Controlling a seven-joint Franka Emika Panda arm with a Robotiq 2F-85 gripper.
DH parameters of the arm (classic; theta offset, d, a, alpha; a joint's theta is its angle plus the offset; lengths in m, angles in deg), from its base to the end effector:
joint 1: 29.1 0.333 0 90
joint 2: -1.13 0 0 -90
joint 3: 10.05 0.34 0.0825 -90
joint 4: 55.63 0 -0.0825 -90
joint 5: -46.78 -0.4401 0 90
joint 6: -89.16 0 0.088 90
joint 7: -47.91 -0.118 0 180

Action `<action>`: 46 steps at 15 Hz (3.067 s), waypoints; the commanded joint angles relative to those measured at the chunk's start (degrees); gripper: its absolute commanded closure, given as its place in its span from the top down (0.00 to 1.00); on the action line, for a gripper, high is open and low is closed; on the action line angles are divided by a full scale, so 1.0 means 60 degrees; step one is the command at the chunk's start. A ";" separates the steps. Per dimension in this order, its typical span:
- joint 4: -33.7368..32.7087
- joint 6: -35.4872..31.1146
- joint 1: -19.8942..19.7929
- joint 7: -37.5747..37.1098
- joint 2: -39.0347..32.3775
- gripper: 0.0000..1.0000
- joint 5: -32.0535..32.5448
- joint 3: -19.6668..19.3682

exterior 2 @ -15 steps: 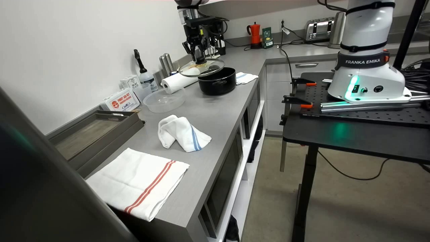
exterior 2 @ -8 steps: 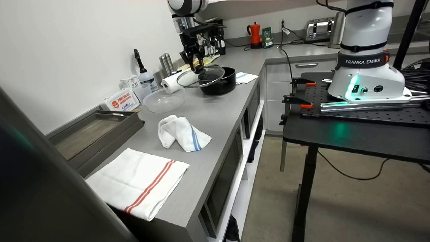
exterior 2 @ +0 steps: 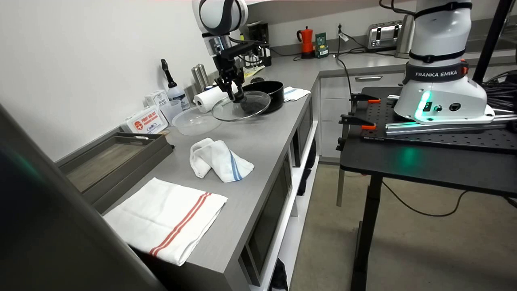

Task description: Remove the glass lid from the black pot

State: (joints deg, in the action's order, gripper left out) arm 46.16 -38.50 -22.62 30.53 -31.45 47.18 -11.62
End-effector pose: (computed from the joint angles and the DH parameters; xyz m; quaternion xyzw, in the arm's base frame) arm 0.6959 0.0605 0.1990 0.9928 -0.1044 -0.0554 0.0212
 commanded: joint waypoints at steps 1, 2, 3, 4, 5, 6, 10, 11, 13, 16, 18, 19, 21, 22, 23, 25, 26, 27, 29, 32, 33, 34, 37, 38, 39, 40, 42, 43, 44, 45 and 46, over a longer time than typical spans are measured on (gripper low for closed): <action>-0.0165 -0.0108 0.0136 0.0139 -0.0237 0.25 0.0137 0.0100; -0.0198 -0.0099 0.0151 0.0161 -0.0322 0.25 0.0127 0.0127; -0.0244 -0.0084 0.0150 0.0222 -0.0414 0.25 0.0097 0.0165; -0.0287 -0.0080 0.0148 0.0291 -0.0502 0.25 0.0082 0.0197; -0.0324 -0.0072 0.0143 0.0368 -0.0578 0.25 0.0067 0.0226; -0.0363 -0.0078 0.0139 0.0433 -0.0655 0.25 0.0059 0.0251; -0.0557 -0.0041 0.0098 0.0737 -0.0940 0.25 -0.0001 0.0355; -0.0624 -0.0050 0.0088 0.0802 -0.1024 0.25 -0.0017 0.0372; -0.0758 -0.0065 0.0041 0.0976 -0.1182 0.25 -0.0077 0.0429; -0.1018 -0.0074 -0.0048 0.1185 -0.1476 0.25 -0.0186 0.0502; -0.1224 -0.0140 -0.0103 0.1247 -0.1725 0.25 -0.0231 0.0500; -0.1360 -0.0152 -0.0138 0.1257 -0.1875 0.25 -0.0258 0.0492; -0.1556 -0.0274 -0.0223 0.1287 -0.2136 0.25 -0.0314 0.0492; -0.1641 -0.0343 -0.0270 0.1316 -0.2260 0.25 -0.0342 0.0501; -0.1711 -0.0440 -0.0320 0.1324 -0.2367 0.25 -0.0390 0.0516; -0.1810 -0.0664 -0.0406 0.1362 -0.2567 0.25 -0.0465 0.0547; -0.1853 -0.0752 -0.0430 0.1350 -0.2659 0.25 -0.0485 0.0548; -0.1873 -0.0884 -0.0445 0.1354 -0.2744 0.25 -0.0479 0.0539; -0.1928 -0.1038 -0.0461 0.1343 -0.2893 0.25 -0.0459 0.0517; -0.1992 -0.1181 -0.0460 0.1328 -0.3038 0.25 -0.0423 0.0492; -0.2010 -0.1210 -0.0457 0.1321 -0.3065 0.25 -0.0417 0.0487; -0.2028 -0.1232 -0.0455 0.1327 -0.3085 0.25 -0.0411 0.0488; -0.2086 -0.1228 -0.0444 0.1307 -0.3101 0.35 -0.0411 0.0486; -0.2090 -0.1223 -0.0440 0.1304 -0.3102 0.55 -0.0408 0.0484; -0.2091 -0.1222 -0.0436 0.1291 -0.3101 0.76 -0.0408 0.0479; -0.2098 -0.1217 -0.0438 0.1291 -0.3092 0.82 -0.0410 0.0480; -0.2172 -0.1204 -0.0440 0.1282 -0.3080 0.97 -0.0420 0.0484; -0.2200 -0.1213 -0.0442 0.1282 -0.3073 0.99 -0.0424 0.0486; -0.2225 -0.1214 -0.0446 0.1279 -0.3059 1.00 -0.0433 0.0492; -0.2233 -0.1218 -0.0452 0.1282 -0.3029 1.00 -0.0444 0.0502; -0.2207 -0.1216 -0.0462 0.1296 -0.2972 1.00 -0.0460 0.0521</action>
State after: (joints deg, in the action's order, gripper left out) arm 33.33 -45.69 -25.10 36.96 -49.82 45.75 -9.03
